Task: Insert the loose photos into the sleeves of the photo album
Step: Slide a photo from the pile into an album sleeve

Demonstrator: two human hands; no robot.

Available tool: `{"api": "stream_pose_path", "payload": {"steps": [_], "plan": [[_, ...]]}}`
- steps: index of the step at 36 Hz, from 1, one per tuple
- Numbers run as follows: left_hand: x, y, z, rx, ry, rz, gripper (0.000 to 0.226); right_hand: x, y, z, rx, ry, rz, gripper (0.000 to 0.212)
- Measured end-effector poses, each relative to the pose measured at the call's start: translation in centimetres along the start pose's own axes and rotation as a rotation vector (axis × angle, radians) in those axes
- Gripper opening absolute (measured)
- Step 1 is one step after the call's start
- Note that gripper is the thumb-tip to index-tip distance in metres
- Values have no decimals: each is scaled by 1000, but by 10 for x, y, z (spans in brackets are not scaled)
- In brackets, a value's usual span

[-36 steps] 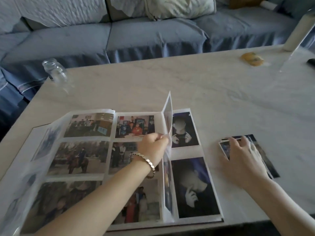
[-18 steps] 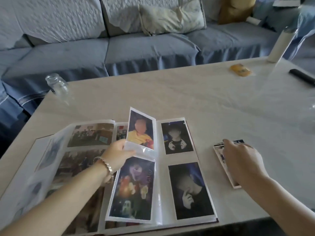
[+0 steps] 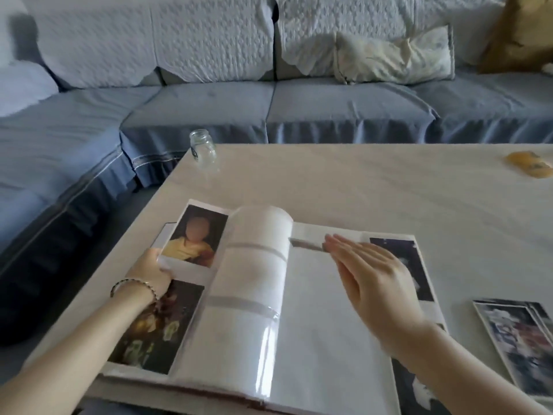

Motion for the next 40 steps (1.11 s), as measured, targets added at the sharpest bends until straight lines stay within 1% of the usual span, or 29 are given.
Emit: {"api": "stream_pose_path", "payload": {"steps": [1, 3, 4, 5, 6, 7, 8, 9, 10, 11, 12, 13, 14, 15, 16, 17, 19, 21, 24, 26, 28, 30, 32, 33, 35, 37, 38, 40], "plan": [[11, 1, -1, 5, -53, -32, 21, 8, 5, -3, -4, -44, -11, 25], [16, 4, 7, -18, -133, -190, 35, 20, 11, -5, -14, -120, -30, 25], [11, 3, 13, -65, -120, -279, 40, 26, 14, -6, -21, -154, -41, 25], [-2, -1, 23, -135, -35, -298, 40, 30, 17, -6, -30, -185, -46, 25], [-17, -2, 31, -185, 100, -229, 35, 33, 21, -6, -33, -211, -51, 25], [-31, -1, 42, -184, 213, -50, 35, 35, 24, -7, -36, -236, -53, 27], [-45, 0, 51, -121, 278, 200, 45, 37, 27, -7, -34, -261, -58, 30], [-58, 4, 61, 9, 261, 518, 54, 39, 30, -7, -30, -288, -61, 34], [-68, 15, 69, 198, 175, 845, 57, 40, 32, -8, -21, -307, -62, 36], [-79, 31, 76, 422, 56, 1066, 61, 42, 34, -8, -13, -321, -56, 37], [-93, 42, 88, 627, -24, 1149, 66, 43, 36, -9, -3, -327, -51, 36], [-107, 49, 99, 776, -22, 1141, 65, 43, 38, -10, 10, -334, -48, 35], [-115, 52, 103, 823, 10, 1129, 56, 43, 40, -10, 27, -343, -46, 34], [-120, 53, 103, 801, 54, 1112, 40, 43, 43, -10, 45, -353, -43, 32], [-121, 53, 99, 732, 78, 1108, 24, 43, 46, -10, 70, -359, -39, 31], [-120, 53, 94, 667, 77, 1116, 13, 41, 50, -9, 93, -354, -30, 28], [-111, 52, 83, 552, 30, 1104, 5, 32, 59, -7, 148, -288, -21, 26], [-101, 44, 70, 416, 19, 1046, 4, 19, 70, -4, 226, -147, -22, 34], [-79, 21, 49, 153, 66, 933, 4, 5, 90, 1, 363, 56, -34, 46], [-60, 10, 36, 25, 53, 904, 7, 6, 104, 1, 480, 150, -118, 54], [-40, 2, 21, -57, 16, 947, 7, 10, 122, -1, 617, 212, -208, 75], [-25, -4, 11, -115, -19, 973, 4, 14, 141, -1, 730, 223, -225, 96], [-8, -6, 0, -155, -62, 959, 5, 20, 159, 0, 827, 207, -170, 105], [1, -6, -6, -180, -80, 946, 5, 20, 168, 2, 846, 226, -148, 108], [17, -5, -17, -220, -103, 895, 9, 22, 175, 0, 803, 229, -108, 109], [33, 0, -30, -239, -124, 810, 18, 24, 176, -3, 756, 219, -57, 94], [37, 2, -33, -249, -135, 781, 18, 24, 178, -1, 766, 226, -55, 88], [42, 1, -35, -272, -134, 726, 17, 26, 180, 2, 816, 251, -101, 88]]}}
Point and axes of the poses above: each hand's wrist, its own z-axis away from the middle knuckle, its own y-axis out of the palm, x = y × z, the point moved 7 cm from there along -z, towards the middle knuckle, and after that the axes turned 9 degrees about x, right-handed, at the moved point
